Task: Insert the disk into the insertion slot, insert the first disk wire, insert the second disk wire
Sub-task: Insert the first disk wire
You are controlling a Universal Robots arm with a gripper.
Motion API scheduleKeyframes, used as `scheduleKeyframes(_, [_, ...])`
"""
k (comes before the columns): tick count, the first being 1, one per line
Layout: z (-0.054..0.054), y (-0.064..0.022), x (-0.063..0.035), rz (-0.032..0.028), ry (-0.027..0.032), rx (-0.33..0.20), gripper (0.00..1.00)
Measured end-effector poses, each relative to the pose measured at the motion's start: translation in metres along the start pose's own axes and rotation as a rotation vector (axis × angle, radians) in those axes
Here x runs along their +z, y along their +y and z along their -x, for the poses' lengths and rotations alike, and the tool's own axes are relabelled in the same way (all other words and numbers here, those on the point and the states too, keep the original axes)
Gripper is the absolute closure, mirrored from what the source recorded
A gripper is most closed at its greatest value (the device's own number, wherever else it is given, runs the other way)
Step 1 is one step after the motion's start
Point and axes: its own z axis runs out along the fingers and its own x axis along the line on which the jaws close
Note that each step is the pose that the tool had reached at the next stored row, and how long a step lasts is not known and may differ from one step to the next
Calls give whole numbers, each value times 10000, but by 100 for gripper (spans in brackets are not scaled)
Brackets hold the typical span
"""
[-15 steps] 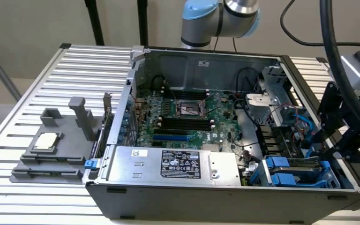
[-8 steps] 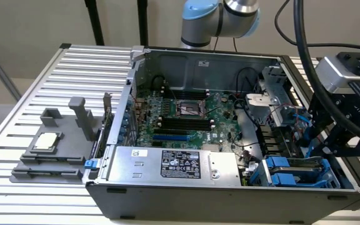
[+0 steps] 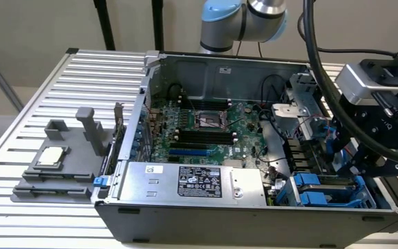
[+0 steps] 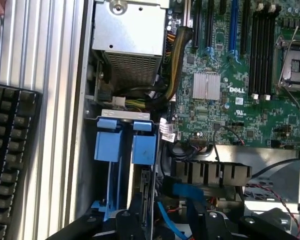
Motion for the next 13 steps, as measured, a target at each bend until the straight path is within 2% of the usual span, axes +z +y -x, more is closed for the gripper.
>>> scheduleKeyframes(6, [-156,-87,6,40,-46,2,52])
scheduleKeyframes(13, [-188,-230,48,39,-151,-32,52])
